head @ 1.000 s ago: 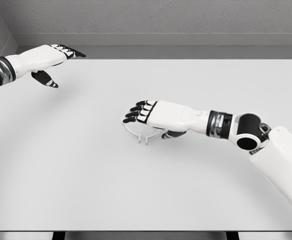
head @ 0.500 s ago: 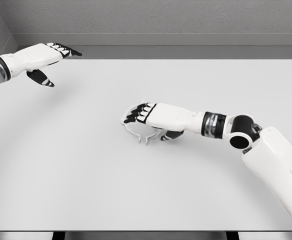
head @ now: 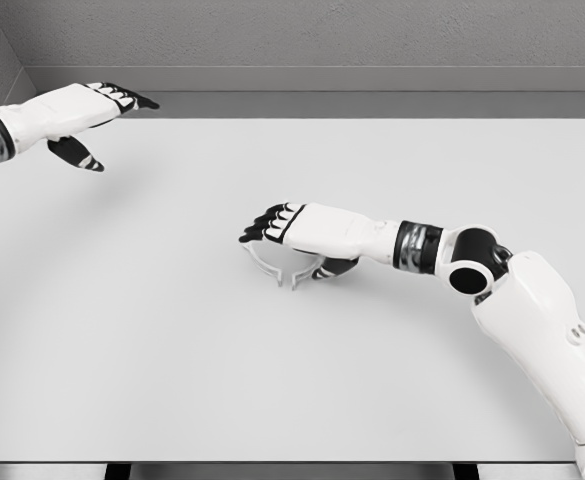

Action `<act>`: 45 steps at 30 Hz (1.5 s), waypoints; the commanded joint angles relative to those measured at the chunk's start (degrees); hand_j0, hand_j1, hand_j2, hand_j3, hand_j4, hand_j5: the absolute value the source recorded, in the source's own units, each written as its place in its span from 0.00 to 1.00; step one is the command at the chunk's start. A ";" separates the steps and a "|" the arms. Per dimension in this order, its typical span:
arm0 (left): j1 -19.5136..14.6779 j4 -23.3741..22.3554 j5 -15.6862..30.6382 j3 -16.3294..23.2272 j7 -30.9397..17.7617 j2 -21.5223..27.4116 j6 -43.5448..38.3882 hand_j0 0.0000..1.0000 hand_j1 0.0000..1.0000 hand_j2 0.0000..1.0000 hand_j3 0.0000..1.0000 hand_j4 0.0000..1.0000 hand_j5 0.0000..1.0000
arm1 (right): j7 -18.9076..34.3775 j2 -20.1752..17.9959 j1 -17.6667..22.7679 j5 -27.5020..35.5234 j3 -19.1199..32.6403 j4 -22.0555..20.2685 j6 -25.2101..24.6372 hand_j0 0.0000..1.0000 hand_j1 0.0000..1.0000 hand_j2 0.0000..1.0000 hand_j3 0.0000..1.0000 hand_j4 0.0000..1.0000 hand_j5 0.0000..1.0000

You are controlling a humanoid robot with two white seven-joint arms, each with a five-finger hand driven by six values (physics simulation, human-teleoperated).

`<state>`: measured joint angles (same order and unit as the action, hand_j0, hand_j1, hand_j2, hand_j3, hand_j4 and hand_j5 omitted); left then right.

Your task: Assemble PVC drainage pipe clamps

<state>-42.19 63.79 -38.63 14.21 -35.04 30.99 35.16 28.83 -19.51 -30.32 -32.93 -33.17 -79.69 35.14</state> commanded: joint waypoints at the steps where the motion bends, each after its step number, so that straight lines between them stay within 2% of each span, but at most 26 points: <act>1: 0.00 0.02 0.57 -0.06 0.04 0.65 -0.16 1.00 1.00 1.00 1.00 1.00 1.00 | -0.09 0.26 0.00 0.41 0.04 0.32 -0.14 1.00 1.00 1.00 1.00 1.00 1.00; 15: 0.00 0.19 0.92 -0.06 0.04 0.83 -0.16 1.00 1.00 1.00 1.00 1.00 1.00 | -0.09 1.14 -0.18 0.59 0.04 1.20 -0.14 1.00 1.00 1.00 1.00 1.00 1.00; 18: 0.18 2.04 0.92 0.03 0.04 0.83 -0.16 1.00 1.00 1.00 1.00 1.00 1.00 | -0.09 1.23 -0.26 0.59 0.04 1.29 -0.14 1.00 1.00 1.00 1.00 1.00 1.00; 26: 0.26 2.04 0.92 0.12 0.04 1.79 -0.16 1.00 1.00 1.00 1.00 1.00 1.00 | -0.09 2.02 -0.53 0.50 0.04 1.82 -0.14 1.00 1.00 1.00 1.00 1.00 1.00; 31: 0.18 2.04 2.41 0.03 0.04 3.37 -0.16 1.00 1.00 1.00 1.00 1.00 1.00 | -0.09 2.02 -0.53 0.50 0.04 2.17 -0.14 1.00 1.00 1.00 1.00 1.00 1.00; 33: 0.18 2.04 4.52 0.03 0.04 4.87 -0.16 1.00 1.00 1.00 1.00 1.00 1.00 | -0.09 2.37 -0.62 0.50 0.04 2.52 -0.14 1.00 1.00 1.00 1.00 1.00 1.00; 42: 0.18 2.21 5.31 -0.06 0.04 5.40 -0.16 1.00 1.00 1.00 1.00 1.00 1.00 | -0.09 2.81 -0.97 0.50 0.04 3.40 -0.14 1.00 1.00 1.00 1.00 1.00 1.00; 45: 0.26 3.88 6.72 0.12 0.04 6.28 -0.16 1.00 1.00 1.00 1.00 1.00 1.00 | -0.09 2.81 -0.97 0.50 -0.05 3.40 -0.14 1.00 1.00 1.00 1.00 1.00 1.00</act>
<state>-41.92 66.90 -33.08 14.28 -35.04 36.77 35.17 28.77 -16.74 -31.29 -32.85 -33.22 -76.32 35.14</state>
